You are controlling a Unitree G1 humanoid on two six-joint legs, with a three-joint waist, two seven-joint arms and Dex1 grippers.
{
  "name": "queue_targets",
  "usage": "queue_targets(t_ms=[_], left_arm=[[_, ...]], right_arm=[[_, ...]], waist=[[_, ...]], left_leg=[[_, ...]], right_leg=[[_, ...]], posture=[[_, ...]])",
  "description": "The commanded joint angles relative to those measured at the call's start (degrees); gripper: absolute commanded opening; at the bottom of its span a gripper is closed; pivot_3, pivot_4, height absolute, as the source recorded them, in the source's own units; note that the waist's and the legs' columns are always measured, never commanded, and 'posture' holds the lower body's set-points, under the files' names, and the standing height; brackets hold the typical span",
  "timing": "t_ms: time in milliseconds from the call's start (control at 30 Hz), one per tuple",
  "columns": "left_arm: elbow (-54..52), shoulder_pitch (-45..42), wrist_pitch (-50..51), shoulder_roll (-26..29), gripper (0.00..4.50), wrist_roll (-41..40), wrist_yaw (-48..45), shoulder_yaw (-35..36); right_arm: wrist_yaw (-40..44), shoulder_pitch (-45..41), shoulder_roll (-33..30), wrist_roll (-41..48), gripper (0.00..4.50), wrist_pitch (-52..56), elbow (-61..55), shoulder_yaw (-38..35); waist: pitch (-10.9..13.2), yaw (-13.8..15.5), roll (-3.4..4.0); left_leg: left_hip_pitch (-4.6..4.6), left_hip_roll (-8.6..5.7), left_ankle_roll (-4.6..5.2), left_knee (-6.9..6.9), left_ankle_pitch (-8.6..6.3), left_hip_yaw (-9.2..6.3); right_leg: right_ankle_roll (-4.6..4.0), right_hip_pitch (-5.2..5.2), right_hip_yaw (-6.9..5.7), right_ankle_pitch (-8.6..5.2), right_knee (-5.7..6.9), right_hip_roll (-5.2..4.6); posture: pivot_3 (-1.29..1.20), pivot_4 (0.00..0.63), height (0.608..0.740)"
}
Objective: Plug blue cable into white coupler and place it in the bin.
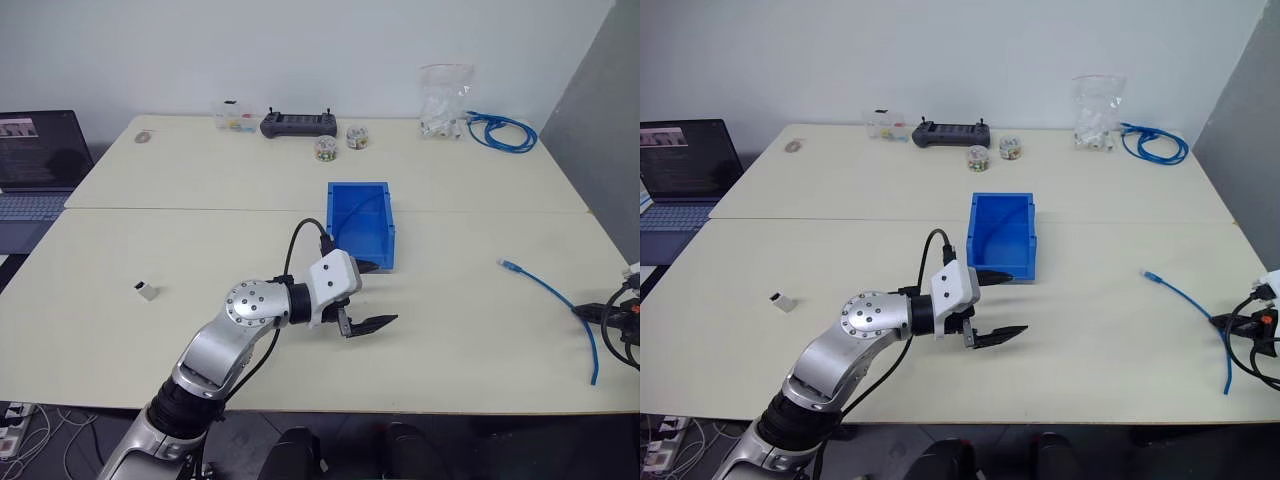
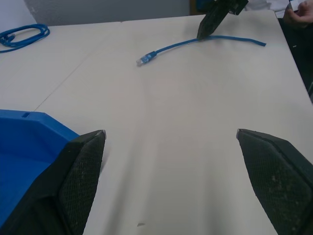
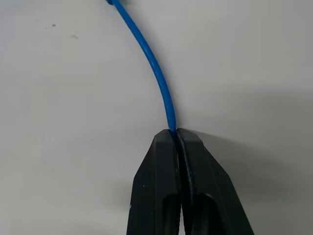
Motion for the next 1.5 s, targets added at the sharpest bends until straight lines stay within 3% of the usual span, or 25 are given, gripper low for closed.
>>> queue_targets(t_ms=[33,300,500,633,767,1067,1300,1500], left_arm=[[-3.19,3.11,-0.55,2.86,4.5,-2.05,-1.33,3.63],[-4.57,14.51,-3.9,9.92,4.5,-3.84,-2.53,12.35],[-1.77,23.6,-12.36,13.31,4.5,-0.95,-3.07,17.69],[0.32,28.95,-15.74,16.3,4.5,-1.69,-4.69,22.77],[5.85,26.93,-19.7,17.51,4.5,0.2,-4.89,23.8],[10.1,24.83,-23.28,16.72,4.5,0.9,-6.2,22.25],[11.16,22.86,-24.39,15.37,4.5,1.85,-6.54,19.43],[13.33,19.12,-24.69,12.73,4.5,3.01,-5.85,16.43]], right_arm=[[2.61,4.61,-3.97,3.34,0.02,0.98,-16.2,-3.89],[6.31,8.89,-6.88,5.15,0.02,2.59,-37.83,0.1],[1.45,4.34,2.12,5.99,0.02,6.36,-48.54,10.78],[-2.62,-2.51,11.63,2.89,0.02,9.07,-48.75,20.86],[-4.8,-7.56,18.37,0.86,0.02,9.67,-45.28,26.81],[-7.4,-15.0,26.55,-3.98,0.02,7.53,-32.61,32.18],[-6.61,-16.48,27.55,-2.53,1.5,8.97,-31.33,30.34],[-1.57,-11.75,20.12,1.42,2.81,8.88,-44.82,27.07]], waist=[[0.0,-0.09,0.15],[0.01,-0.31,0.18],[0.06,-0.07,0.06],[0.2,-0.04,0.02],[0.22,0.7,0.04],[0.24,0.42,0.0],[0.24,0.3,0.01],[0.25,0.59,0.01]], left_leg=[[0.01,0.0,0.0,0.0,0.0,-0.02],[0.03,0.08,0.01,0.0,-0.01,-0.14],[0.0,0.1,0.01,-0.04,-0.02,-0.16],[-0.02,0.15,0.0,-0.02,-0.02,-0.16],[-0.1,0.05,0.01,-0.01,-0.02,-0.29],[-0.19,-0.01,0.0,-0.04,-0.02,-0.35],[-0.14,0.0,0.0,-0.02,-0.02,-0.37],[-0.2,-0.05,0.01,0.0,-0.03,-0.42]], right_leg=[[0.02,-0.01,0.01,-0.01,0.01,0.0],[0.14,0.0,-0.05,-0.08,-0.01,0.0],[0.13,-0.03,-0.05,-0.09,-0.1,-0.02],[0.1,-0.09,-0.07,-0.09,-0.05,0.0],[0.09,-0.1,-0.15,-0.09,-0.11,-0.07],[-0.19,-0.17,-0.19,0.09,-0.15,-0.12],[-0.19,-0.19,-0.19,0.09,-0.02,-0.09],[-0.18,-0.19,-0.23,0.09,-0.04,-0.13]], posture=[[0.0,0.15,0.74],[0.0,0.15,0.74],[0.0,0.15,0.74],[0.0,0.15,0.74],[0.0,0.15,0.74],[0.0,0.15,0.74],[0.0,0.15,0.74],[0.0,0.15,0.74]])
